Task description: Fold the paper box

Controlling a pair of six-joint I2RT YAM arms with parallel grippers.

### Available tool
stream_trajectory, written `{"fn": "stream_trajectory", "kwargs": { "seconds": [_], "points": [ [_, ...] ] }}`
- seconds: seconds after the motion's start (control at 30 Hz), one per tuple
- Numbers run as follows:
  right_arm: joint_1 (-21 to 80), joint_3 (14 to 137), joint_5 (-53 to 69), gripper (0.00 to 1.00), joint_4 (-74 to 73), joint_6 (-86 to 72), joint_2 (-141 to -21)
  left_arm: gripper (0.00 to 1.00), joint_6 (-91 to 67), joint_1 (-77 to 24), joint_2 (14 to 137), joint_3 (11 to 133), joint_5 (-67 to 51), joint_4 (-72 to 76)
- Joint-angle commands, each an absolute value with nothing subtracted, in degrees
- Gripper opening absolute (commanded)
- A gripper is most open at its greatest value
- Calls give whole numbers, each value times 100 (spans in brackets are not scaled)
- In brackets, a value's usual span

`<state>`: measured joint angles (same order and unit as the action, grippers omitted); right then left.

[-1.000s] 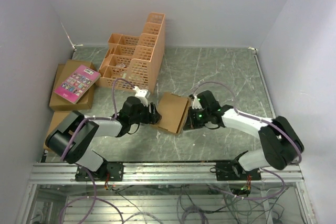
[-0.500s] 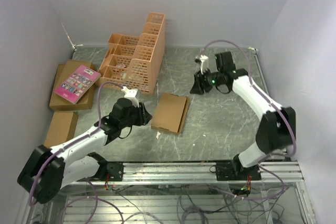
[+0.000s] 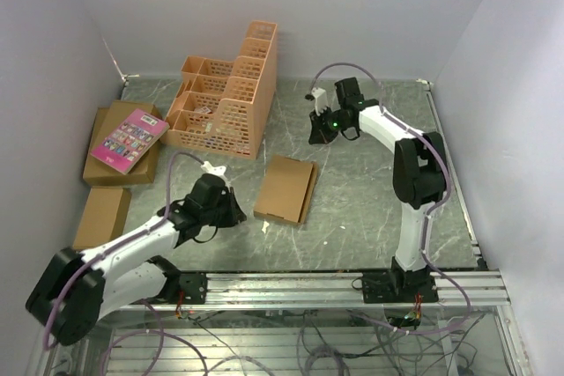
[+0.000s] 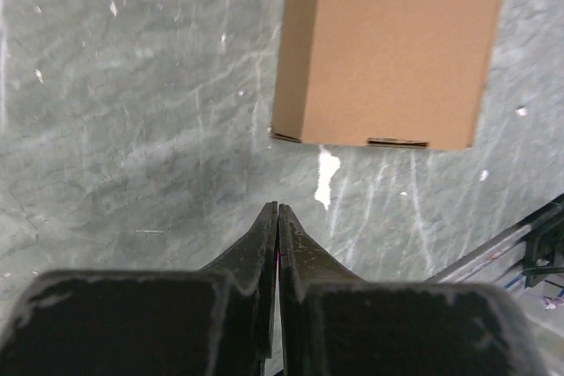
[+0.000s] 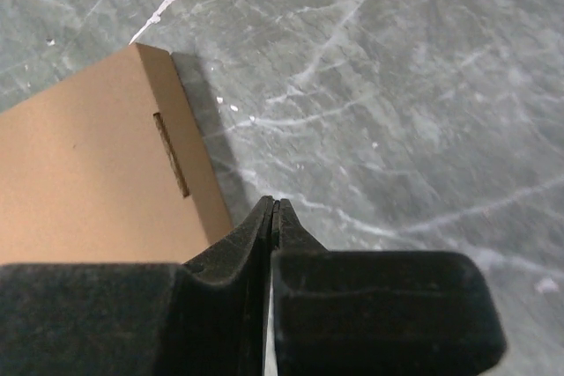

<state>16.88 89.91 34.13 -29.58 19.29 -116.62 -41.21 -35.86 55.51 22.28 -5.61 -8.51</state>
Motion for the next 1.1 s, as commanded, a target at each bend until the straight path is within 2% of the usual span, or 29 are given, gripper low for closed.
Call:
{"fn": "stream_trajectory", "kwargs": {
  "seconds": [0.0,0.33,0.57,0.8,0.97,1.07],
  "points": [
    [1906,9075,3598,0,-2817,2026,-12153,11,-4225,-3712,6334,2246,-823,-347],
    [1977,8453,3877,0,-2871,2376,-12069,12,-3955,-3779,7589,2866,-413,128],
    [1986,6959,3977,0,-2782,2625,-10956,12,-3526,-3783,8318,3422,-325,132],
    [1982,5345,3918,0,-2323,1881,-9669,12,-3143,-3818,8902,4011,-428,212],
    [1972,4674,3843,2,-2095,1649,-8983,13,-2784,-3889,9488,4651,-693,234],
    [1918,4599,3538,7,-2003,1560,-8771,14,-2569,-3936,9803,4998,-739,157]
  ]
}}
